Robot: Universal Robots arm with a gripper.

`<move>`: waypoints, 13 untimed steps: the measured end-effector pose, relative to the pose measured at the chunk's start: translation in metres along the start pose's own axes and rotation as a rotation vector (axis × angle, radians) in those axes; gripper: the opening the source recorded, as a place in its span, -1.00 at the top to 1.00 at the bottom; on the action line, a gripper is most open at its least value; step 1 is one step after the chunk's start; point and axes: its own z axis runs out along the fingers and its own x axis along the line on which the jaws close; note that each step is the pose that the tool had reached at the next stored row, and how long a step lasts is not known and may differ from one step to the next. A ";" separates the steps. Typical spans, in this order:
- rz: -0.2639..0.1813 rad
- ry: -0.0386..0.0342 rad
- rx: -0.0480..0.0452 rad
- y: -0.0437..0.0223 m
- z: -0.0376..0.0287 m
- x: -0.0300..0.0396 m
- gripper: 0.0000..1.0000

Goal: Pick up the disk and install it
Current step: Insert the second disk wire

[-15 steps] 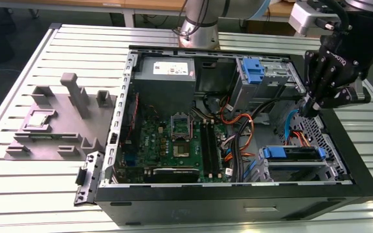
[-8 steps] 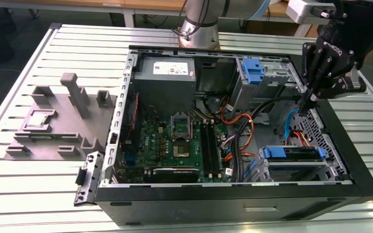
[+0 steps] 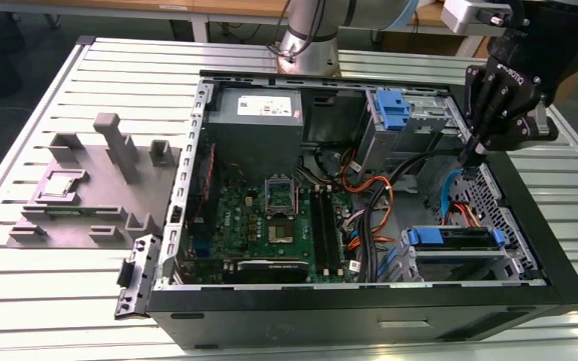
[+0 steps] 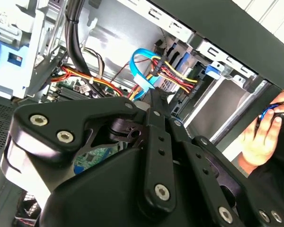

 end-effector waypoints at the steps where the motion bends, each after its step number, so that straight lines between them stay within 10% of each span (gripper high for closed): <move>1: 0.003 0.0006 -0.0004 -0.0004 0.0003 -0.0008 0.79; 3: 0.006 0.0024 -0.0008 -0.0010 0.0013 -0.0015 0.79; 13: 0.007 0.0665 0.0015 -0.0009 0.0091 -0.0032 0.65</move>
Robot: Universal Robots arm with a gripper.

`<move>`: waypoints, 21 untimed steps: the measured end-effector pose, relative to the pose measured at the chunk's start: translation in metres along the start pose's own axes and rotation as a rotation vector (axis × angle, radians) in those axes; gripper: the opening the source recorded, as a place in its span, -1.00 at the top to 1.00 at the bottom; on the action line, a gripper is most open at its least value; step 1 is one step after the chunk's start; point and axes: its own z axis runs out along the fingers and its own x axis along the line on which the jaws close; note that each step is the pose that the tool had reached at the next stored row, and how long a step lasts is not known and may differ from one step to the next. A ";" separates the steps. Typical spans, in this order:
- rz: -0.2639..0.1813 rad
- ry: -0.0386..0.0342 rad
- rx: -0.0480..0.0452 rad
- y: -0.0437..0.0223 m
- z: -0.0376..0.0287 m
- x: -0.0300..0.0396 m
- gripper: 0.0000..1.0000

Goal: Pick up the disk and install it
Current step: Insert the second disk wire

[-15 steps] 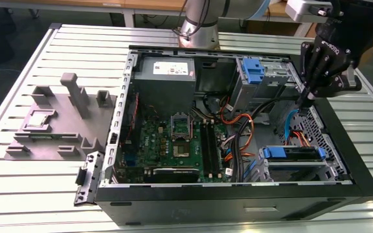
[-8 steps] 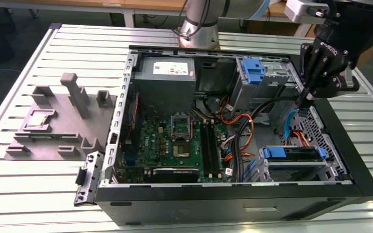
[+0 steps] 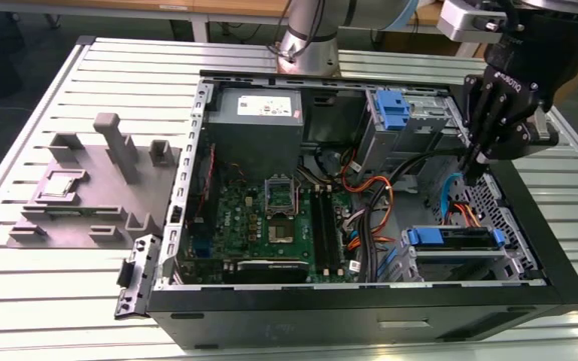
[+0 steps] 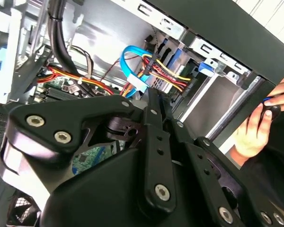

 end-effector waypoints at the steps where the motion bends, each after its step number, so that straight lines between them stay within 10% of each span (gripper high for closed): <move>1: 0.000 0.0040 0.0002 0.0000 0.0012 -0.0003 0.65; 15: -0.001 0.0377 0.0017 0.0005 0.0180 -0.0036 0.53; 21: -0.001 0.0386 0.0017 0.0005 0.0186 -0.0025 0.68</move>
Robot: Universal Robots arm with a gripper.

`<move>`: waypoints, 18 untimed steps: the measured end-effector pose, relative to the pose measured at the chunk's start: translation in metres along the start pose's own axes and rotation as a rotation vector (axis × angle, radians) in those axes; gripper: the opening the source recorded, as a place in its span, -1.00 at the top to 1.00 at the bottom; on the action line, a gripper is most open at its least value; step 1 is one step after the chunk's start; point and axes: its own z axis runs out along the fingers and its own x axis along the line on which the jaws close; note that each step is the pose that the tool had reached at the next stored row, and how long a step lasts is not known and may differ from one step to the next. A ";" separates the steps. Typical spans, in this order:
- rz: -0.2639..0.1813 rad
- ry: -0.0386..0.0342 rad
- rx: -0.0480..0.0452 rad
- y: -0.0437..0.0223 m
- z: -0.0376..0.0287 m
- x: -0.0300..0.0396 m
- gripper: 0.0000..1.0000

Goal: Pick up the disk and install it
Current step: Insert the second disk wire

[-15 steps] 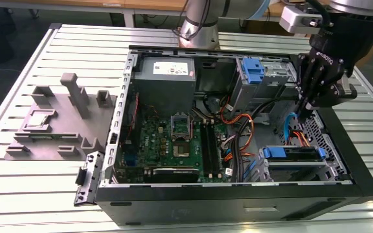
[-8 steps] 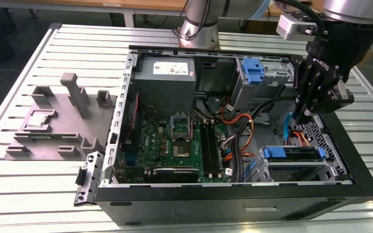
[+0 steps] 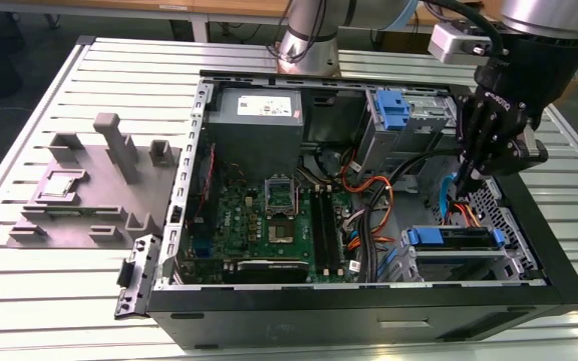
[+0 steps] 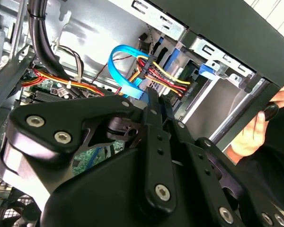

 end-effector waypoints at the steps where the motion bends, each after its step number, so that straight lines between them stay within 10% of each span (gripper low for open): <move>1: 0.000 0.0002 0.0000 0.0000 0.0002 0.0009 0.68; 10: 0.000 -0.0154 0.0102 0.0063 0.0046 0.0129 0.68; 18: 0.010 -0.0268 0.0592 0.0155 0.0069 0.0168 0.68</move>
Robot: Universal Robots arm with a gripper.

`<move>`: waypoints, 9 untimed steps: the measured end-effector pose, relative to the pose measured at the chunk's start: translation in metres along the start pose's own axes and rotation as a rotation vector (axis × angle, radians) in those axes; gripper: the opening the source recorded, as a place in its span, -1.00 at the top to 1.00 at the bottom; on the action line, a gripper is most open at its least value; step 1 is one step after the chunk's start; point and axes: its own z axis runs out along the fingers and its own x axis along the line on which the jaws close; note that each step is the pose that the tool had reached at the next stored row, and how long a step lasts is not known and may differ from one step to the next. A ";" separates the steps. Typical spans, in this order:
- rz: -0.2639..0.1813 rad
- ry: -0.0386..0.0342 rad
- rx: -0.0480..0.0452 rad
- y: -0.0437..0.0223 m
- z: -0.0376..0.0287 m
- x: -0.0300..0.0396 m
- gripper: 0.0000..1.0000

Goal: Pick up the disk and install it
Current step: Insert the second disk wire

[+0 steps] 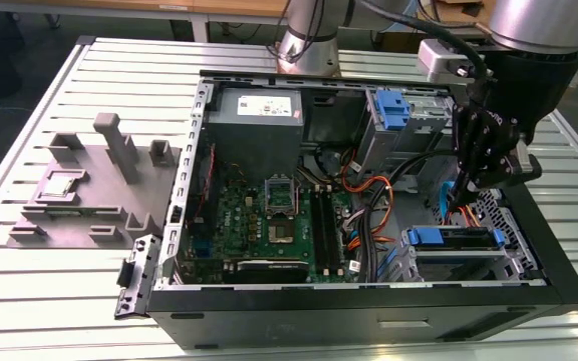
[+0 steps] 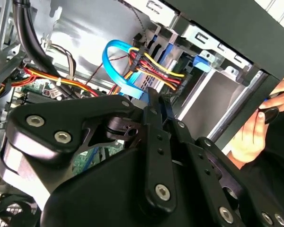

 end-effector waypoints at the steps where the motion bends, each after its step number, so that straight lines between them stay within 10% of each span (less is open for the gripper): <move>1: 0.001 -0.0019 0.0042 0.0003 0.0007 0.0010 0.68; 9: 0.004 -0.0066 0.0200 0.0043 0.0068 0.0155 0.68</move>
